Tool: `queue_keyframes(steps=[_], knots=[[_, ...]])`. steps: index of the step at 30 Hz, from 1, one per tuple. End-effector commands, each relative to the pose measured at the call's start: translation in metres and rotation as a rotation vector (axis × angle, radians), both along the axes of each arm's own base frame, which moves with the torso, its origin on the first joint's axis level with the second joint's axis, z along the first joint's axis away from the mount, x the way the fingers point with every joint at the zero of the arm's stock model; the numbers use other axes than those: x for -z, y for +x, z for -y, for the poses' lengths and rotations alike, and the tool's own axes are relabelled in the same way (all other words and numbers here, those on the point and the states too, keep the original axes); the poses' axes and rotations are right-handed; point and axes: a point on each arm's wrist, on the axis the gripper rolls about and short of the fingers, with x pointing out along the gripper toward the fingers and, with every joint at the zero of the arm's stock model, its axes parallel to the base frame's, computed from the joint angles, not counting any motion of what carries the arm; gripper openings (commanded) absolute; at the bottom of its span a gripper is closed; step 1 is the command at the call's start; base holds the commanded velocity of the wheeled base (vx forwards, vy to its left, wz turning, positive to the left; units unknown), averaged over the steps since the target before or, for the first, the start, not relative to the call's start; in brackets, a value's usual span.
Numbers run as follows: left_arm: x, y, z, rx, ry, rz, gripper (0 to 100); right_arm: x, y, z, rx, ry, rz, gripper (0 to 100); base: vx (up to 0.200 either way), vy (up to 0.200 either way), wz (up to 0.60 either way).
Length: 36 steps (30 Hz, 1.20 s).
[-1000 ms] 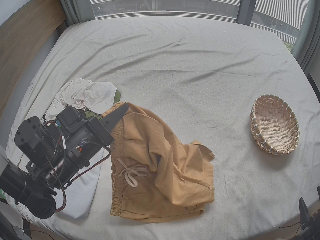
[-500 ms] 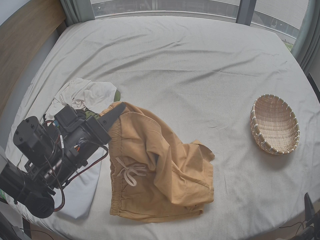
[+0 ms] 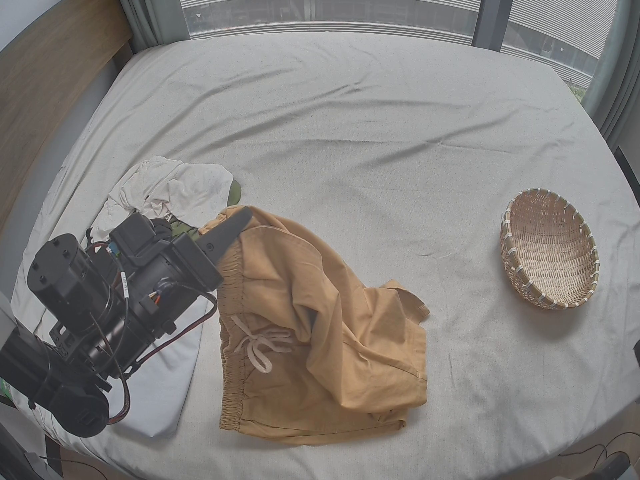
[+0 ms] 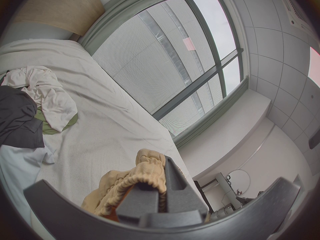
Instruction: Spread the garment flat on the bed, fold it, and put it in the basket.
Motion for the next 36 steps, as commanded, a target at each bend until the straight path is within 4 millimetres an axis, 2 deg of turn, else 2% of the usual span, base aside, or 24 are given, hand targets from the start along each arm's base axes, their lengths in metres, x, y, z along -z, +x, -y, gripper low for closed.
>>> queue_keyframes(steps=[1, 7, 21, 29, 36], knots=[[0.001, 0.001, -0.002, -0.008, 0.002, -0.005, 0, -0.029, 0.065, -0.010, -0.117, 0.098, -0.211, 100, 0.000, 0.000, 0.00], [0.002, 0.002, -0.004, -0.017, 0.003, -0.006, 0, -0.029, 0.098, -0.018, -0.151, 0.094, -0.225, 100, 0.000, 0.000, 0.00], [0.002, 0.002, -0.007, -0.026, 0.005, -0.010, 0, -0.019, 0.135, -0.031, -0.189, 0.127, -0.369, 100, 0.000, 0.000, 0.00], [0.003, 0.003, -0.009, -0.034, 0.006, -0.012, 0, 0.001, 0.160, -0.051, -0.238, 0.200, -0.489, 100, 0.000, 0.000, 0.00], [0.003, 0.004, -0.011, -0.042, 0.007, -0.013, 0, 0.020, 0.165, -0.061, -0.258, 0.207, -0.597, 100, 0.000, 0.000, 0.00]])
